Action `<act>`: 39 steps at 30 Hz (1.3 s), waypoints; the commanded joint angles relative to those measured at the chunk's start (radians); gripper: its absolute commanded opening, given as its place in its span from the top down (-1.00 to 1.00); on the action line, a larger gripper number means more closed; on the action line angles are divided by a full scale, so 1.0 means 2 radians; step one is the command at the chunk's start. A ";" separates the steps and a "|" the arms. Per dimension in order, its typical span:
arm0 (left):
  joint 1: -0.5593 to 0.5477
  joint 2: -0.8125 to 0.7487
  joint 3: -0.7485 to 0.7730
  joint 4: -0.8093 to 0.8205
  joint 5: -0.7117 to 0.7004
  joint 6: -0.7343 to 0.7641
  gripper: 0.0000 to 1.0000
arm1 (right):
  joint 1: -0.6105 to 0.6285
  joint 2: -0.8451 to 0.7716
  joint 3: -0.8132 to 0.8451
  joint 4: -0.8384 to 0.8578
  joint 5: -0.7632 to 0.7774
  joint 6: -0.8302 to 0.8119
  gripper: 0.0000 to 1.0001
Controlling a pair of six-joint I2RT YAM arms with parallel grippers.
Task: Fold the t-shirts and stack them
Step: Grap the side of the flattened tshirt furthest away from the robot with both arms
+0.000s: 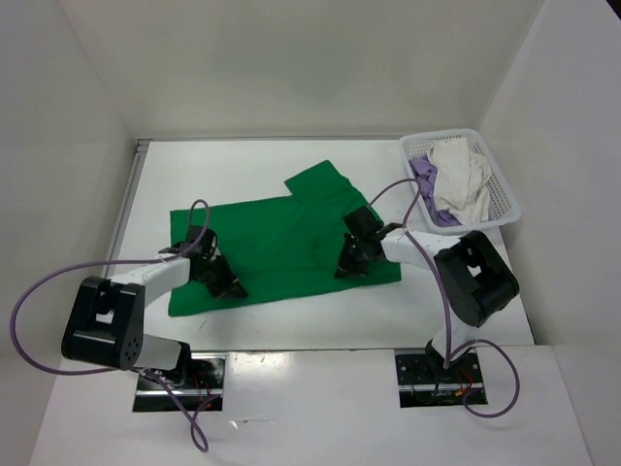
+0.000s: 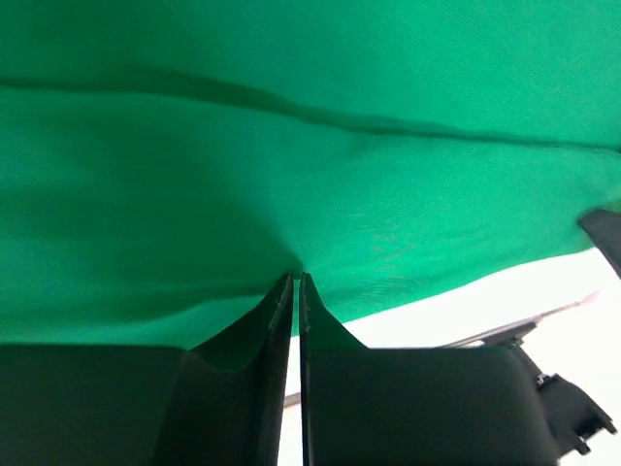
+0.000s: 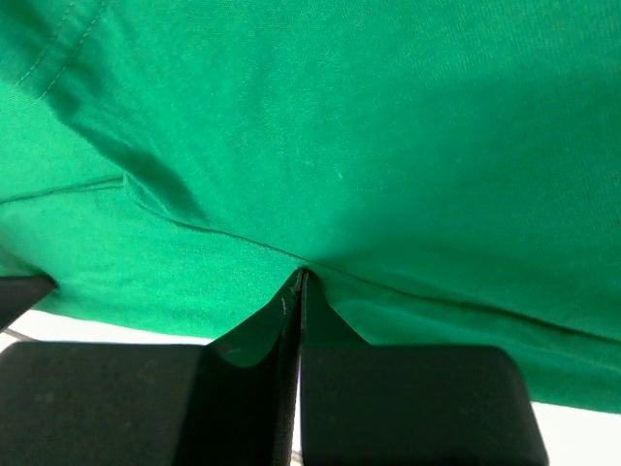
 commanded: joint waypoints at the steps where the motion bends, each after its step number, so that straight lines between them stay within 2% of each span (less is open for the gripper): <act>1: 0.006 -0.019 0.039 -0.046 -0.025 0.001 0.77 | 0.006 -0.019 0.008 -0.082 0.013 -0.015 0.93; 4: 0.024 0.007 0.130 -0.051 -0.045 0.031 0.73 | -0.004 -0.025 0.090 -0.110 0.013 -0.030 0.84; 5: 0.029 0.018 0.191 -0.051 -0.060 0.038 0.70 | -0.004 -0.025 0.131 -0.110 0.013 -0.041 0.81; 6: 0.044 0.038 0.217 -0.042 -0.071 0.050 0.68 | -0.008 -0.016 0.149 -0.110 0.013 -0.046 0.77; 8: 0.070 0.067 0.255 -0.016 -0.093 0.054 0.66 | -0.014 0.001 0.199 -0.103 0.000 -0.061 0.77; 9: 0.086 0.106 0.285 -0.010 -0.094 0.054 0.66 | -0.014 0.014 0.217 -0.098 0.000 -0.066 0.82; 10: 0.118 0.126 0.300 0.001 -0.094 0.054 0.63 | -0.018 0.040 0.235 -0.098 0.000 -0.071 0.85; 12: 0.147 0.182 0.331 0.013 -0.106 0.039 0.55 | -0.018 0.079 0.283 -0.094 0.000 -0.084 0.87; 13: 0.174 0.197 0.341 0.019 -0.111 0.034 0.44 | -0.023 0.091 0.315 -0.087 0.000 -0.088 0.87; 18: 0.209 0.253 0.388 0.020 -0.166 0.021 0.10 | -0.047 0.161 0.398 -0.087 -0.021 -0.112 0.90; 21: 0.220 0.276 0.410 0.009 -0.205 0.031 0.05 | -0.058 0.195 0.436 -0.093 -0.039 -0.121 0.90; 29: 0.225 0.317 0.414 0.003 -0.233 0.045 0.05 | -0.063 0.232 0.470 -0.097 -0.054 -0.135 0.87; 34: 0.225 0.331 0.419 0.003 -0.233 0.055 0.27 | -0.072 0.242 0.484 -0.097 -0.054 -0.135 0.87; 36: 0.225 0.336 0.419 0.003 -0.233 0.060 0.27 | -0.072 0.253 0.496 -0.097 -0.054 -0.131 0.79; 39: 0.225 0.336 0.419 0.008 -0.233 0.060 0.38 | -0.076 0.259 0.512 -0.097 -0.054 -0.131 0.68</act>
